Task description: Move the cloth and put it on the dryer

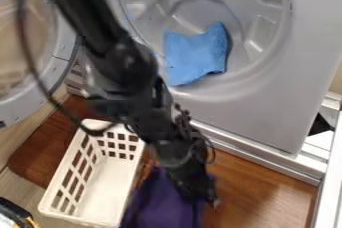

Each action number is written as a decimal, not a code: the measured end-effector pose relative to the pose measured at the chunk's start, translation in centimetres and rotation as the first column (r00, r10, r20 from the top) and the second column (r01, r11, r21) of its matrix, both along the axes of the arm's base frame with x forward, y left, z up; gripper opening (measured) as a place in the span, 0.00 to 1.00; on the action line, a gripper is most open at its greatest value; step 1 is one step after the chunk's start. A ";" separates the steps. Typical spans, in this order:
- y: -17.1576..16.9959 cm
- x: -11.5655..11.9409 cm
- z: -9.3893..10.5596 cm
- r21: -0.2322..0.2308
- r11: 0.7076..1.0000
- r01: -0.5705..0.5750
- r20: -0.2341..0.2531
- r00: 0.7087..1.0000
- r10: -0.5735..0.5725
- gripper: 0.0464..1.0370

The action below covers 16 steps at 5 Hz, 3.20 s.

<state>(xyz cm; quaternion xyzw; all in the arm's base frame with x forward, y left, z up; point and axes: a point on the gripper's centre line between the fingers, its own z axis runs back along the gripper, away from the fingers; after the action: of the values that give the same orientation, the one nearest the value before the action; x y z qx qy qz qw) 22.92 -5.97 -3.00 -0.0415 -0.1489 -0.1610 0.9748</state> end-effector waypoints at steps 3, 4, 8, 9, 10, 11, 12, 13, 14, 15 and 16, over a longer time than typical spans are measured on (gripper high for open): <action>3.0 0.4 10.4 0.037 0.998 0.046 0.242 0.969 -0.053 0.04; 4.1 0.9 14.2 0.047 0.999 0.021 0.336 0.941 -0.036 0.04; 6.4 8.6 17.3 0.043 0.999 0.011 0.447 0.894 -0.029 0.04; 7.1 11.9 15.2 0.029 1.000 0.000 0.440 0.898 -0.013 0.04; 7.4 14.9 13.0 0.029 1.000 0.003 0.412 0.911 -0.015 0.04; 7.2 17.3 11.9 0.008 1.000 0.022 0.419 0.908 -0.023 0.04; 6.9 18.8 10.8 0.007 0.999 0.045 0.407 0.912 -0.044 0.07; 6.8 18.6 10.7 -0.005 0.999 0.048 0.397 0.917 -0.042 0.25; 6.8 18.6 10.6 -0.007 0.999 0.043 0.398 0.917 -0.037 0.54; 6.6 18.1 11.1 -0.023 0.999 0.041 0.407 0.913 -0.029 0.84; 6.8 17.5 12.4 -0.044 0.998 0.040 0.434 0.901 -0.017 0.98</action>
<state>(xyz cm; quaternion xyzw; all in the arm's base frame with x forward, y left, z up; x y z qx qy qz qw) 40.44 0.82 9.41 -0.0321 -0.3655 -0.1766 0.9133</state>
